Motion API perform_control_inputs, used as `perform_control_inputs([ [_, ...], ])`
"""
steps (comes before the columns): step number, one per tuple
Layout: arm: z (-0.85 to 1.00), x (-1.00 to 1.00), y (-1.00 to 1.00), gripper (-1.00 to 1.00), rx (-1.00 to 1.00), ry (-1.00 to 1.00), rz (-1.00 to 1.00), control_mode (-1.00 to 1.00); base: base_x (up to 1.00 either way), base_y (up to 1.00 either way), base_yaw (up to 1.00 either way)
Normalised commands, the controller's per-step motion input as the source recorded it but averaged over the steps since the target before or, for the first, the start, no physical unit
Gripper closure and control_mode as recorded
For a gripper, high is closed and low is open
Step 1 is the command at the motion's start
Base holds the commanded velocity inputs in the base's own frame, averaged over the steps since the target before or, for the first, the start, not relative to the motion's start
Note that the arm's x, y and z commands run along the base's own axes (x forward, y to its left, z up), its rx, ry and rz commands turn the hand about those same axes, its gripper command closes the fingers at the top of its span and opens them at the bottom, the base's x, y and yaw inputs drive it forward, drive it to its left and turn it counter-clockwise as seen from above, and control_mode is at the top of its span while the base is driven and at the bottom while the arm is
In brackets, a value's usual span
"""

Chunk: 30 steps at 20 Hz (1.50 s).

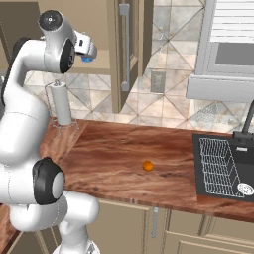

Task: Open the cabinet. Pick the soap dispenser and place it next to the sink. Then close the cabinet.

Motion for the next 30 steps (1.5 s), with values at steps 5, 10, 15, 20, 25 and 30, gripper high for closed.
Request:
perform_control_inputs([
  [5,0.00,0.37,0.00,-1.00,0.00,0.00,0.02,-1.00,0.00,0.00,0.00],
  [10,0.00,0.29,0.00,-1.00,0.00,0.00,0.01,-1.00,0.00,0.00,0.00],
  [15,0.00,0.17,0.00,-1.00,0.00,0.00,0.03,-1.00,0.00,0.00,0.00],
  [20,-0.04,0.01,0.00,-1.00,0.00,0.00,0.09,-1.00,0.00,0.00,0.00],
  [25,-0.02,0.00,0.00,-1.00,-0.05,0.00,0.09,-1.00,0.00,0.00,0.00],
  [30,0.00,0.01,0.00,-1.00,-0.06,0.00,0.03,-1.00,0.00,0.00,0.00],
])
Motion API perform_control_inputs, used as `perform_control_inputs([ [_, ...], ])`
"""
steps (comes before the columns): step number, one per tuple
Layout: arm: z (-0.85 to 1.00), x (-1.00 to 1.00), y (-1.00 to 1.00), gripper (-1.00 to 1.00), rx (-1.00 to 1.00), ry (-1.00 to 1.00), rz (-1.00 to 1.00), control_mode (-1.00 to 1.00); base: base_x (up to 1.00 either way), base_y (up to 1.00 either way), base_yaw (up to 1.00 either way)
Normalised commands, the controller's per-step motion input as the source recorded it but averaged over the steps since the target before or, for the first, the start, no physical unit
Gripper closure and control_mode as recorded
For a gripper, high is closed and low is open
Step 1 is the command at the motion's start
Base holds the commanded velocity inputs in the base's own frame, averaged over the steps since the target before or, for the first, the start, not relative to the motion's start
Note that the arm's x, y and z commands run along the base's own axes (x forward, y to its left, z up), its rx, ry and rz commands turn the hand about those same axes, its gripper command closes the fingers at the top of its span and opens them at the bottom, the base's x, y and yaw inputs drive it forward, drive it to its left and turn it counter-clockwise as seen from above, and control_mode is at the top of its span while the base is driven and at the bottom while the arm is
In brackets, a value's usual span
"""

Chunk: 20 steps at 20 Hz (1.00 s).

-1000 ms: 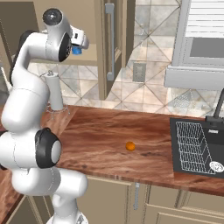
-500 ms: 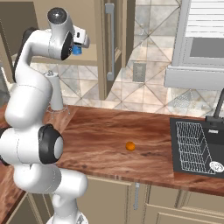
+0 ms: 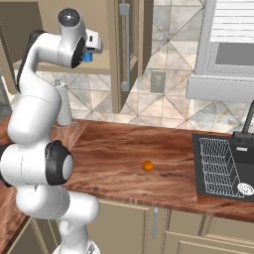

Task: Open the cabinet. Pick the soap dispenser and place it next to the sink. Then close the cabinet.

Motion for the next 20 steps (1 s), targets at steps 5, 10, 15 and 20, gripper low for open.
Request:
perform_control_inputs([
  [5,0.00,0.10,0.00,-1.00,-0.04,0.00,0.00,-1.00,0.00,0.00,0.00],
  [10,-0.10,0.20,0.00,-1.00,-0.01,0.00,0.00,-1.00,0.00,0.00,0.00],
  [15,-0.10,0.42,0.00,-1.00,0.00,0.00,0.00,-1.00,0.00,0.00,0.00],
  [20,0.00,0.41,0.00,-1.00,0.00,0.00,0.00,-1.00,0.00,0.00,0.00],
])
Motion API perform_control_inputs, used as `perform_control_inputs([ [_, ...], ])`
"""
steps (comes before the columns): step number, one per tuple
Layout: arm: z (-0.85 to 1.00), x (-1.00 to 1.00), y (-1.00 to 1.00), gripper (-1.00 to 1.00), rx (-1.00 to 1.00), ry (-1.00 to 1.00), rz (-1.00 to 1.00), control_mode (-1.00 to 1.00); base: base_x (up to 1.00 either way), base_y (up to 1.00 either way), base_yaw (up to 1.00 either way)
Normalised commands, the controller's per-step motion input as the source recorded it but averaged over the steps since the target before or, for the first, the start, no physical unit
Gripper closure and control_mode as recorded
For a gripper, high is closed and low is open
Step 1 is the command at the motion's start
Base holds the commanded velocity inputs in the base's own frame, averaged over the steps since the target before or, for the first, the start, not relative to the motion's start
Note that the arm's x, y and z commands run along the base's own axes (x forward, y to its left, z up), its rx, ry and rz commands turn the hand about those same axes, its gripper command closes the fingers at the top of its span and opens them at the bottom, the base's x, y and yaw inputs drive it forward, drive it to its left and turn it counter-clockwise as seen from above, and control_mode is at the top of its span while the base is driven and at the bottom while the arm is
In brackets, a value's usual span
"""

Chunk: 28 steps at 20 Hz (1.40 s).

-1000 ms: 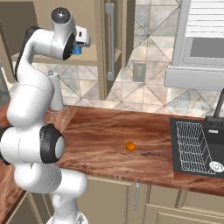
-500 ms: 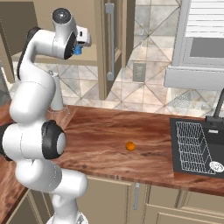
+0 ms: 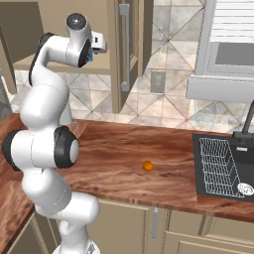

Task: Open the cabinet. Pick the soap dispenser and place it next to the sink. Then close the cabinet.

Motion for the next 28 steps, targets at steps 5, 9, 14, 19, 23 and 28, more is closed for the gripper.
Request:
perform_control_inputs([
  [5,0.00,0.21,0.00,-1.00,0.00,0.00,0.00,-1.00,0.00,0.00,0.00],
  [9,0.00,0.23,0.00,-1.00,0.00,0.00,0.00,-1.00,0.00,0.00,0.00],
  [14,0.00,0.01,0.07,-1.00,0.00,0.00,0.00,-1.00,0.00,0.00,0.00],
  [19,0.00,0.01,0.12,-1.00,0.00,0.00,0.00,-1.00,0.00,0.00,0.00],
  [23,0.00,0.05,0.08,-1.00,0.00,0.00,0.00,-1.00,0.00,0.00,0.00],
  [28,-0.01,0.04,0.00,-1.00,0.00,0.00,0.00,-1.00,0.00,0.00,0.00],
])
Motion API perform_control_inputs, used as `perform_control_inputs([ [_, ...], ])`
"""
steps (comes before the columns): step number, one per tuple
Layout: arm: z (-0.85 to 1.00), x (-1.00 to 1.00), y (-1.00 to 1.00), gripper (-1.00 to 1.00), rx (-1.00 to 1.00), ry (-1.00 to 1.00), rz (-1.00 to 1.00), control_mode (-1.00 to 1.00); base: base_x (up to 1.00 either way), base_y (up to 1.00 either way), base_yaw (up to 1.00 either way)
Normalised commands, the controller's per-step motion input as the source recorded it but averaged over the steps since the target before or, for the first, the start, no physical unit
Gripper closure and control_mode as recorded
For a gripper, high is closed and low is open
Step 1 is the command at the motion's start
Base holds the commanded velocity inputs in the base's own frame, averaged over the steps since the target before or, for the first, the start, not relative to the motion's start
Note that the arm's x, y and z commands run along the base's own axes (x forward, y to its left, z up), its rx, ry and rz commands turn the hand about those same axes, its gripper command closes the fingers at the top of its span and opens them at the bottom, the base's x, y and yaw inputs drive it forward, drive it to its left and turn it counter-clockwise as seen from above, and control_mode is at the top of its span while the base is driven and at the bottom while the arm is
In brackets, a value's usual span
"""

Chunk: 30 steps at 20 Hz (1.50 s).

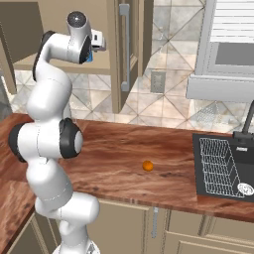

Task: Open the cabinet. Pick the soap dispenser and place it next to the sink. Then close the cabinet.

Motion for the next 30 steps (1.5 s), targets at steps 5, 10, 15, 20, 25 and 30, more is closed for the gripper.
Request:
perform_control_inputs([
  [5,-0.01,0.05,0.00,-1.00,0.00,0.00,-0.01,-1.00,0.00,0.00,0.00],
  [10,-0.03,0.04,-0.04,-1.00,0.00,0.02,-0.08,-1.00,0.00,0.00,0.00],
  [15,0.00,0.00,0.00,1.00,0.00,0.00,0.00,-1.00,0.00,0.00,0.00],
  [20,0.00,0.00,0.00,1.00,0.00,0.00,0.00,-1.00,0.00,0.00,0.00],
  [25,0.00,-0.23,0.00,1.00,0.00,0.00,0.00,-1.00,0.00,0.00,0.00],
  [30,0.00,-0.86,0.00,1.00,0.00,-0.08,0.01,-1.00,0.00,0.00,0.00],
])
